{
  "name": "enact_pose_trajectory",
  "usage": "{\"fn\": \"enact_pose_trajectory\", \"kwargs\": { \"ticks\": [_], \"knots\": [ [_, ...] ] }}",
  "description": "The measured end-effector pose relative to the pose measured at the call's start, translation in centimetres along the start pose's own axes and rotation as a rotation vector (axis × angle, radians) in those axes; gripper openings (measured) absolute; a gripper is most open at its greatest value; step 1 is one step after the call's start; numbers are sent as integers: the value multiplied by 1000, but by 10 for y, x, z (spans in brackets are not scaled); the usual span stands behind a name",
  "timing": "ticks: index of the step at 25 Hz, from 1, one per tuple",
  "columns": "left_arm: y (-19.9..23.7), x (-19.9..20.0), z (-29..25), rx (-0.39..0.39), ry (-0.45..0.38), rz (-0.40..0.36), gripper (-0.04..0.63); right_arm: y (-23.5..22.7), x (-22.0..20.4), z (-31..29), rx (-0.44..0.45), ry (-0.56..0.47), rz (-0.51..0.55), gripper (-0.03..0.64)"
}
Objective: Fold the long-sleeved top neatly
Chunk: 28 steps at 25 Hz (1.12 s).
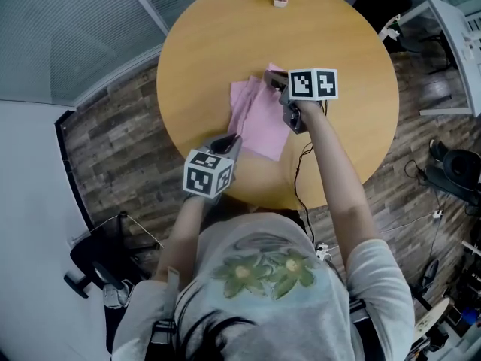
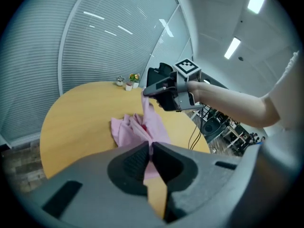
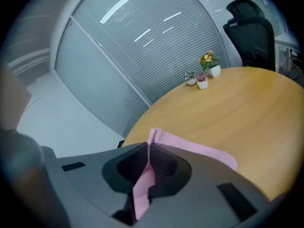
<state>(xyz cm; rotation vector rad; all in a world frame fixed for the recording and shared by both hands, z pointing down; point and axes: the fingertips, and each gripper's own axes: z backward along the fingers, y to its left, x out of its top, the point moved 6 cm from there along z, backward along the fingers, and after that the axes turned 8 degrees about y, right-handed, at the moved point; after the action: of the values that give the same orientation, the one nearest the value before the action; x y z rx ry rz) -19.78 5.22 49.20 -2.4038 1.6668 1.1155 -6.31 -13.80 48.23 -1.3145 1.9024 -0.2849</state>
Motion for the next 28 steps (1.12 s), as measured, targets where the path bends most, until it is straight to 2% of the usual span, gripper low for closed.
{"fn": "enact_pose_trajectory", "kwargs": {
  "ticks": [7,12,19,24,28],
  "knots": [
    [37,-44,-19,1,94,115,29,8,-21,-64,-52,126,9,31],
    [55,-63,-37,-10,154,191,29,6,-33,-96,-124,170,45,31],
    [64,-78,-51,16,225,138,29,8,-47,-126,-208,234,111,31],
    [68,-84,-63,12,255,95,29,8,-58,-139,-279,251,240,31],
    [67,-84,-66,13,267,56,29,10,-60,-144,-310,278,287,31]
  ]
}}
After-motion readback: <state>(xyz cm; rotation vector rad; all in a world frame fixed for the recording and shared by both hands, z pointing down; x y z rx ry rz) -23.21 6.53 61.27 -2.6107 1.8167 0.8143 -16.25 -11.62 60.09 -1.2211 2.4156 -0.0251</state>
